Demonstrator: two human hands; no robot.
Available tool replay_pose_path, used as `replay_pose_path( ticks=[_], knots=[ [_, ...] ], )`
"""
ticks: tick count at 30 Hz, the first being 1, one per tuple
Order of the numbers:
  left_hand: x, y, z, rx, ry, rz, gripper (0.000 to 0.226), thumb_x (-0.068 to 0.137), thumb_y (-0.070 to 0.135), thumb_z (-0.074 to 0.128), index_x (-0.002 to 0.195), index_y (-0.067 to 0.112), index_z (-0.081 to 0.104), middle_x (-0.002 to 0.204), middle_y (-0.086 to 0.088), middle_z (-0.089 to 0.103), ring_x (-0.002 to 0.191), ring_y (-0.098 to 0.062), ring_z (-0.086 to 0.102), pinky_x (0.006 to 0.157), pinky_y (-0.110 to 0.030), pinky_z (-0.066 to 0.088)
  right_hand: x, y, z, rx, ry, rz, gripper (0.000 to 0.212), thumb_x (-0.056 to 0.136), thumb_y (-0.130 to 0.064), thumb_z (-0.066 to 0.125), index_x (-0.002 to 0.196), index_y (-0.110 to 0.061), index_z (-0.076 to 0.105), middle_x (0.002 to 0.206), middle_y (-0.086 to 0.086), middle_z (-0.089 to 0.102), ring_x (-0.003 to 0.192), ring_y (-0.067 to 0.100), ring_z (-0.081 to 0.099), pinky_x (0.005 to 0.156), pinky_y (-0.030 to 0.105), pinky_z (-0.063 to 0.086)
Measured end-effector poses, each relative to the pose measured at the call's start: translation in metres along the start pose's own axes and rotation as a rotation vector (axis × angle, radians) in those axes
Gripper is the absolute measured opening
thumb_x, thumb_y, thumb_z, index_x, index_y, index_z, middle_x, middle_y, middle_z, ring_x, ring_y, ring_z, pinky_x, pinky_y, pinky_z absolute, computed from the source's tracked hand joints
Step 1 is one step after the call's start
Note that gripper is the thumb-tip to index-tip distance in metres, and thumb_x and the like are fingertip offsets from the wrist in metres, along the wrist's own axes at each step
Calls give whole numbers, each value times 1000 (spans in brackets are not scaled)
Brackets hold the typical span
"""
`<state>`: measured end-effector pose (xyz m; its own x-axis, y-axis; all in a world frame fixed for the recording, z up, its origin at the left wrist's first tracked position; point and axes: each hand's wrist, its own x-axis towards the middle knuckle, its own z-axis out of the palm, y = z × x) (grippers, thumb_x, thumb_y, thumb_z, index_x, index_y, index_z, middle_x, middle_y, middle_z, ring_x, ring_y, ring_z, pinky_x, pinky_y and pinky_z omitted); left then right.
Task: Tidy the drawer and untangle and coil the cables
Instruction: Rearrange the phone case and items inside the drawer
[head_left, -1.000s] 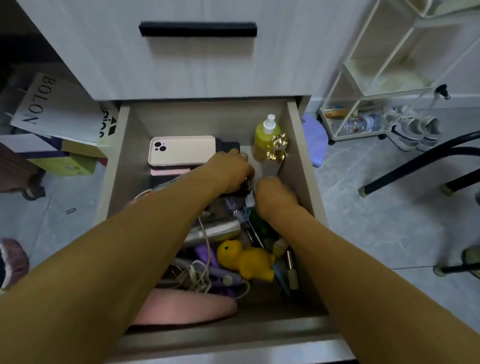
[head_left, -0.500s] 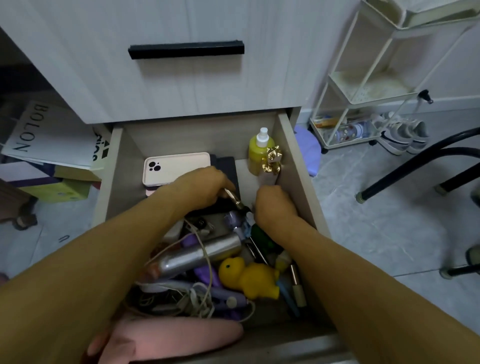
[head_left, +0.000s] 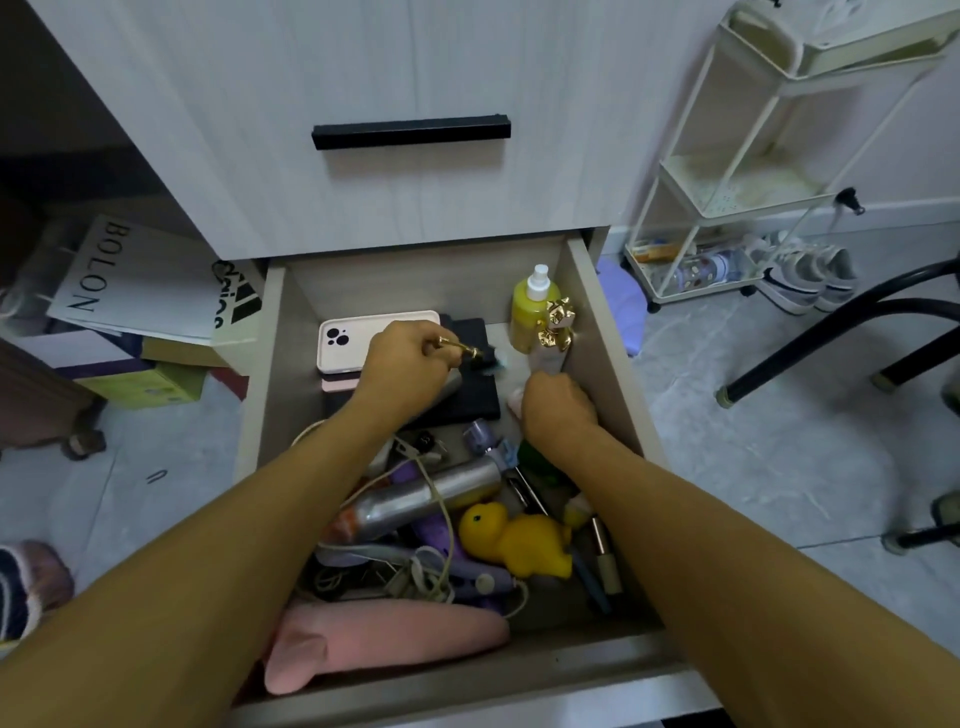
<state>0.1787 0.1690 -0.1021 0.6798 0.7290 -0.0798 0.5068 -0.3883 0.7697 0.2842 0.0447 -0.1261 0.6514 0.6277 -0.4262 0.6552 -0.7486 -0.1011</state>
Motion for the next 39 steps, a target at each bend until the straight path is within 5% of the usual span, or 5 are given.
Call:
replay_pose_path(
  ticks=[9, 15, 21, 33, 39],
  knots=[
    [28, 2, 13, -154, 60, 6, 16, 96, 15, 57, 86, 16, 69, 82, -8, 73, 82, -27, 69, 83, -44, 57, 9, 1, -12, 25, 13, -69, 16, 97, -14, 52, 110, -7, 58, 114, 15, 62, 100, 30, 62, 80, 36, 53],
    [60, 18, 28, -135, 25, 5, 19, 95, 17, 58, 83, 8, 71, 83, -11, 73, 83, -29, 69, 77, -38, 55, -5, 6, -53, -506, 186, -349, 25, 96, -14, 51, 120, -10, 58, 123, 19, 53, 113, 33, 52, 88, 36, 47],
    [83, 19, 44, 33, -19, 4, 27, 95, 22, 59, 81, 3, 70, 70, -14, 62, 60, -22, 52, 57, -28, 41, -6, 24, -70, -597, 165, -562, 28, 95, -7, 50, 122, -10, 58, 127, 18, 44, 104, 33, 59, 71, 37, 45],
    [78, 11, 49, 12, 57, -71, 24, 89, 18, 70, 110, 6, 72, 96, -9, 73, 89, -17, 65, 76, -18, 42, 12, 37, -50, -120, 330, -516, 28, 92, -11, 55, 119, -11, 49, 120, 9, 51, 97, 24, 57, 75, 29, 45],
    [46, 14, 29, 47, -217, 265, 35, 85, 4, 71, 116, 20, 70, 101, 8, 70, 84, 1, 64, 82, -10, 47, 8, 41, -58, 301, 432, -535, 25, 88, -3, 54, 113, -5, 53, 103, 11, 58, 89, 27, 57, 73, 36, 48]
  ],
)
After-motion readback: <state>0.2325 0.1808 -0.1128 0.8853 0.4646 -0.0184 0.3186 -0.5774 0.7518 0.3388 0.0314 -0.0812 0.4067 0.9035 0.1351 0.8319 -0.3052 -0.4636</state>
